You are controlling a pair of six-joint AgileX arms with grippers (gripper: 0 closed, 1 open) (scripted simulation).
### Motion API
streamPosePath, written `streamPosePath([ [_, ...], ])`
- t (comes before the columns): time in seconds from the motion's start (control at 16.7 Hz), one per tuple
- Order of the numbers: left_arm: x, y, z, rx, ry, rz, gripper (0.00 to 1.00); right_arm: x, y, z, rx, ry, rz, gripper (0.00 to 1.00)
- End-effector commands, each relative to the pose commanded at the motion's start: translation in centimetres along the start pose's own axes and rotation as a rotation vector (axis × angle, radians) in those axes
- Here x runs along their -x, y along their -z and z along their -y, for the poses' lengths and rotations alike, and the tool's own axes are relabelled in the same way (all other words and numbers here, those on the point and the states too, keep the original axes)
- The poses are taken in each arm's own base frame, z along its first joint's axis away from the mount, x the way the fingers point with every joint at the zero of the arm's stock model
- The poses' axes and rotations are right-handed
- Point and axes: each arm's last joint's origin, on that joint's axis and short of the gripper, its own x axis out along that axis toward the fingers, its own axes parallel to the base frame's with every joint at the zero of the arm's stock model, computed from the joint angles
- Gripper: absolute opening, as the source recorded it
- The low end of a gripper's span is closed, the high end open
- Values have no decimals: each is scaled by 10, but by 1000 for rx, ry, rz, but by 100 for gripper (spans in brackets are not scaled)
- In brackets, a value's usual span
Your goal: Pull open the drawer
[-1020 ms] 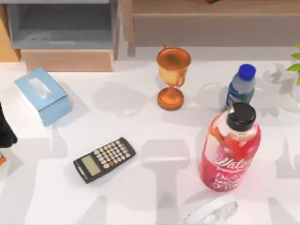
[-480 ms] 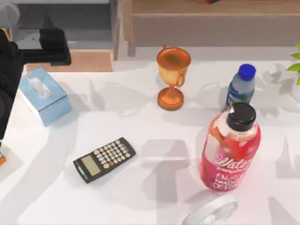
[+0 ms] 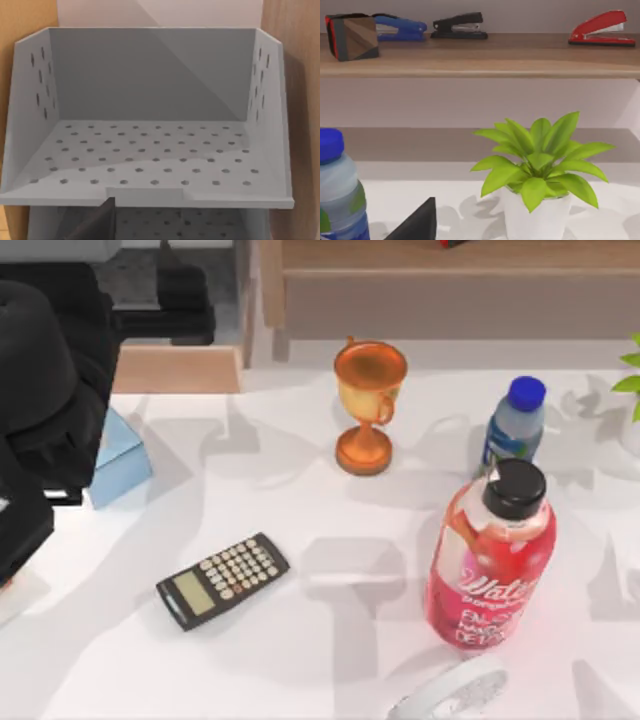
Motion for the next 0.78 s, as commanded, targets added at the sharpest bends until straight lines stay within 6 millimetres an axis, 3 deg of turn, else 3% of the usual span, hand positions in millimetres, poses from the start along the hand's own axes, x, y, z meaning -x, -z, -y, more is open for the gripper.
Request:
streamPosePath([
  [0.24,-3,1,-3,-13,-6,-2,100,0,0,0,0,0,0,100],
  [0.42,-28,3,-20,-103,-39,9,100,0,0,0,0,0,0,100],
  [0.6,-67,9,-59,-289,-101,20,100,0,0,0,0,0,0,100],
  [0.78,-106,25,-118,-567,-161,8,100,0,0,0,0,0,0,100],
])
